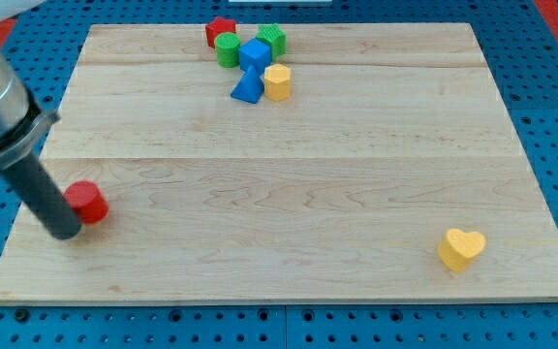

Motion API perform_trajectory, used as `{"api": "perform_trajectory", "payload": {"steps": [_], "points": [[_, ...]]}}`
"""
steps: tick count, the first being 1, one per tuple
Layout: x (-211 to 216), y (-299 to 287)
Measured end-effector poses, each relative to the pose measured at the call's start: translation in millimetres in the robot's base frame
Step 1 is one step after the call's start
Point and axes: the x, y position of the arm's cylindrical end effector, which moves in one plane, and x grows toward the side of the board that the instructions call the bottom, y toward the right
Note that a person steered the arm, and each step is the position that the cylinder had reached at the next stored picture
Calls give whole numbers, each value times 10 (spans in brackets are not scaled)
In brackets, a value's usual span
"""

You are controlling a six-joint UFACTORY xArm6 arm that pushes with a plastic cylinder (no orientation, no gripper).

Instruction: Move the red circle to the center of the board

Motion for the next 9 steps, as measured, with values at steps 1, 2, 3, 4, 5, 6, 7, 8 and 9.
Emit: {"api": "perform_trajectory", "payload": {"steps": [1, 2, 3, 4, 5, 6, 7, 8, 9], "points": [[-333, 336], [-451, 71], [-598, -38], [-793, 359], [-955, 973], [-1126, 619], [-1407, 811], [-1411, 1328], [-1320, 1615]]}}
